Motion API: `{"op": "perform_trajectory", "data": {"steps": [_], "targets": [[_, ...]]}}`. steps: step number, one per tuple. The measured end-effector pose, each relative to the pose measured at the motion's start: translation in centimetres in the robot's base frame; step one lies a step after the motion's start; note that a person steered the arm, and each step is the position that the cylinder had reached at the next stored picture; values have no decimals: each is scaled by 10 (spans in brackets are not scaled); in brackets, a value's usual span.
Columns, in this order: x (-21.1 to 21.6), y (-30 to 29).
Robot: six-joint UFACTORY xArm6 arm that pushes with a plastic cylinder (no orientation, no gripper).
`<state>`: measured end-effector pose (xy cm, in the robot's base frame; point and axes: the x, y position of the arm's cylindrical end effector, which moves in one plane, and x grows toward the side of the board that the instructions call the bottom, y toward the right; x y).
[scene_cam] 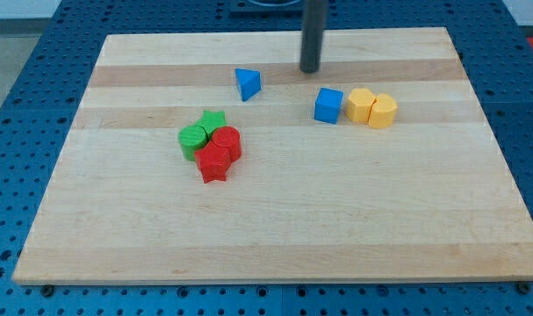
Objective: Move the blue triangle towards the blue cube
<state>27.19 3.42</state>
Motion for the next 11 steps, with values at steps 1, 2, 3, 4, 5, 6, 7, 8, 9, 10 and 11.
{"op": "perform_trajectory", "data": {"steps": [1,2,3,4,5,6,7,8,9,10,11], "targets": [[-10,-57],[-5,-96],[11,-119],[25,-133],[37,-128],[40,-102],[41,-64],[44,-32],[51,-13],[55,-13],[55,-35]]}}
